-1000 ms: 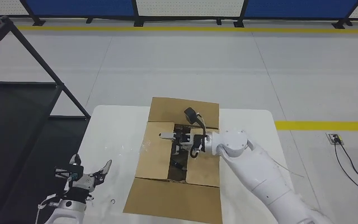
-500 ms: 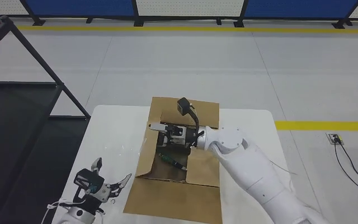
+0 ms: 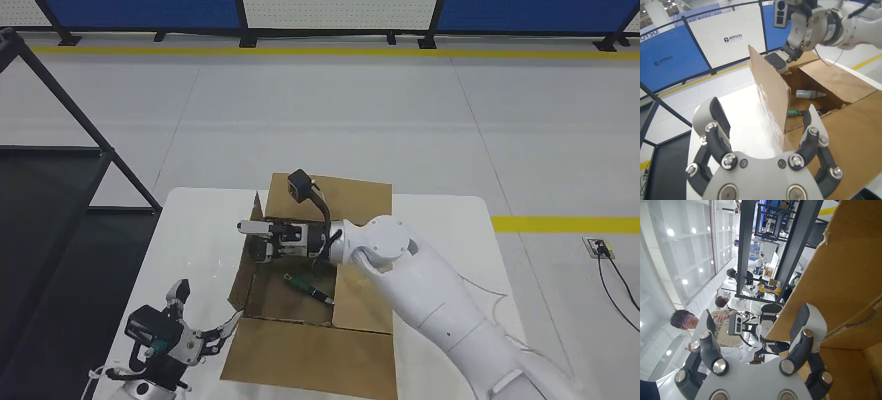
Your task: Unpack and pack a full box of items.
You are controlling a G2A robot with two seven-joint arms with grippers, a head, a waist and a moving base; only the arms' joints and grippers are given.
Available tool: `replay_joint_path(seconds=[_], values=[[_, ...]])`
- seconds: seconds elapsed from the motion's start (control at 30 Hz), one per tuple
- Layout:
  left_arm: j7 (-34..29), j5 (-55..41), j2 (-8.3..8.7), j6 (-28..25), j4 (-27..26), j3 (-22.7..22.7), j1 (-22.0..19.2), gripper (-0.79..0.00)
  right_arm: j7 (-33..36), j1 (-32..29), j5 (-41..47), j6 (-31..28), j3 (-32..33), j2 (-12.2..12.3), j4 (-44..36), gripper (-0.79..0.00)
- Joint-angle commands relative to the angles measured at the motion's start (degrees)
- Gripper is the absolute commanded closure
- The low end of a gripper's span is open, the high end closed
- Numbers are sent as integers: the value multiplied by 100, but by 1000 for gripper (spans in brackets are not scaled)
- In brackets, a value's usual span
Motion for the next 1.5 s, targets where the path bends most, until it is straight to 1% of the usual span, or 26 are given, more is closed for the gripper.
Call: replay_joint_path(seconds=[0.0,0.2,0.4,0.53,0.7,0.83,1.0,1.3,1.47], values=[[-119,-124,-13,234,41,67,-117,-785,193,52,69,-69,-35,-54,130,-785],[-391,-477,-22,443,127,64,-334,-785,584,133,166,-343,-44,-163,460,-785],[-440,-860,-17,526,176,-192,-332,-785,789,143,233,-552,97,-187,670,-785],[-437,-999,-12,620,282,-400,-271,-785,812,125,196,-668,238,-162,725,-785],[-479,-1059,-5,778,627,-613,-286,-785,837,62,136,-734,460,-91,750,-785],[-541,-1185,3,760,887,-688,-344,-785,846,-11,77,-720,618,-32,702,-785],[-599,-1230,9,768,1074,-691,-429,-785,850,-101,-19,-669,768,25,575,-785],[-800,-1123,21,856,1577,-552,-718,-785,843,-253,-176,-576,958,92,380,-785],[-890,-1070,31,811,1755,-475,-833,-785,846,-345,-251,-556,1070,134,281,-785]])
